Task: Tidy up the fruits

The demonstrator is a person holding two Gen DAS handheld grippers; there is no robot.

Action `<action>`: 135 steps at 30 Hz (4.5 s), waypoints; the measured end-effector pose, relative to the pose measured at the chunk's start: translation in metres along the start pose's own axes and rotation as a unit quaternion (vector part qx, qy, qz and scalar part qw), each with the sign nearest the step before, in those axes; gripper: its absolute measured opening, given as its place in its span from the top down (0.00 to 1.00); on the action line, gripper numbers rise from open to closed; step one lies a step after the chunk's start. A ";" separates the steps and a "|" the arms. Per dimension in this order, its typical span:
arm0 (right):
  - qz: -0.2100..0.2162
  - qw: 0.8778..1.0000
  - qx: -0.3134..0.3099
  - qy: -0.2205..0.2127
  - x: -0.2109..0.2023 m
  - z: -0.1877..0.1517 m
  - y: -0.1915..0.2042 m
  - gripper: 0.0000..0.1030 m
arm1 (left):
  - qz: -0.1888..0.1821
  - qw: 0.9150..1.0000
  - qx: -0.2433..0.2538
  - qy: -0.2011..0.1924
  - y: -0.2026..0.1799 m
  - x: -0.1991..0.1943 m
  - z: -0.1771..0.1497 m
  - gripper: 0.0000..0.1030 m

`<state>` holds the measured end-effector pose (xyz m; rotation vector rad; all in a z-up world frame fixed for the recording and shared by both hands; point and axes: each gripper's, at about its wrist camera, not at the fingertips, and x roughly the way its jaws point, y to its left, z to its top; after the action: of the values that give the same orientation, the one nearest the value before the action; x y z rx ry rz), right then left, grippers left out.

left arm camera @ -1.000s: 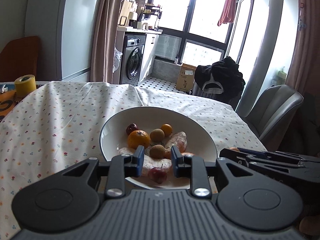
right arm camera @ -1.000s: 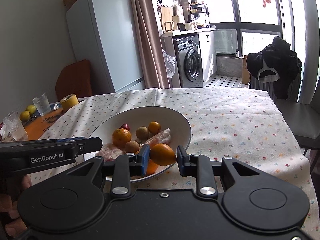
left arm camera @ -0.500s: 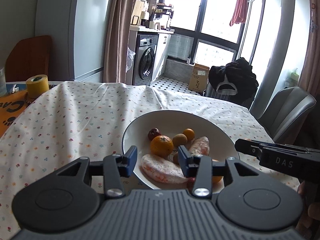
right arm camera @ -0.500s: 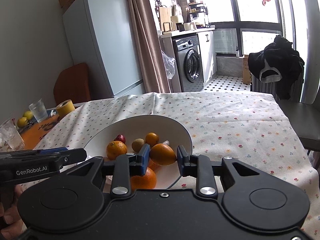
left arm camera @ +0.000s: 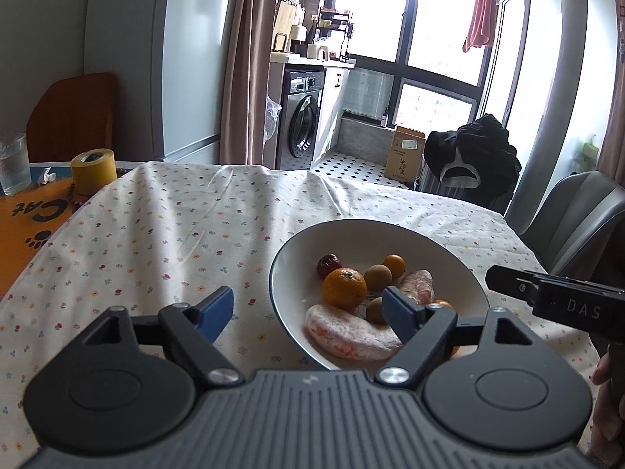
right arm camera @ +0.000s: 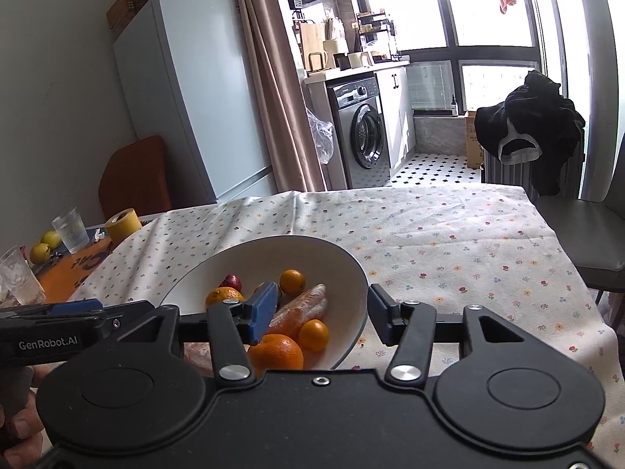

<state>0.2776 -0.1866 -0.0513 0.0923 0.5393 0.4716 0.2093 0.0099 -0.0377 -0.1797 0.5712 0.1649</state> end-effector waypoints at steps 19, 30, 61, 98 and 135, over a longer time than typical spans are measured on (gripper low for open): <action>-0.008 1.000 -0.004 -0.020 -0.045 -0.011 0.007 0.16 | 0.003 1.000 -0.004 -0.008 0.006 -0.043 -0.004 0.03; -0.006 1.000 -0.007 -0.023 -0.071 -0.016 0.016 0.00 | 0.016 1.000 -0.004 -0.006 0.009 -0.069 -0.010 0.00; -0.003 1.000 -0.027 0.003 -0.144 -0.034 0.048 0.00 | 0.029 0.999 0.019 -0.010 0.020 -0.155 -0.036 0.00; 0.013 0.999 -0.051 0.006 -0.185 -0.036 0.070 0.00 | 0.012 0.999 0.033 -0.021 0.031 -0.201 -0.042 0.00; 0.011 0.999 -0.049 0.003 -0.184 -0.037 0.070 0.00 | 0.013 0.999 0.033 -0.017 0.032 -0.203 -0.042 0.00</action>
<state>0.0913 -0.2097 0.0186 0.0037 0.5203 0.5188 0.0131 0.0106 0.0354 -0.1044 0.5455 0.1738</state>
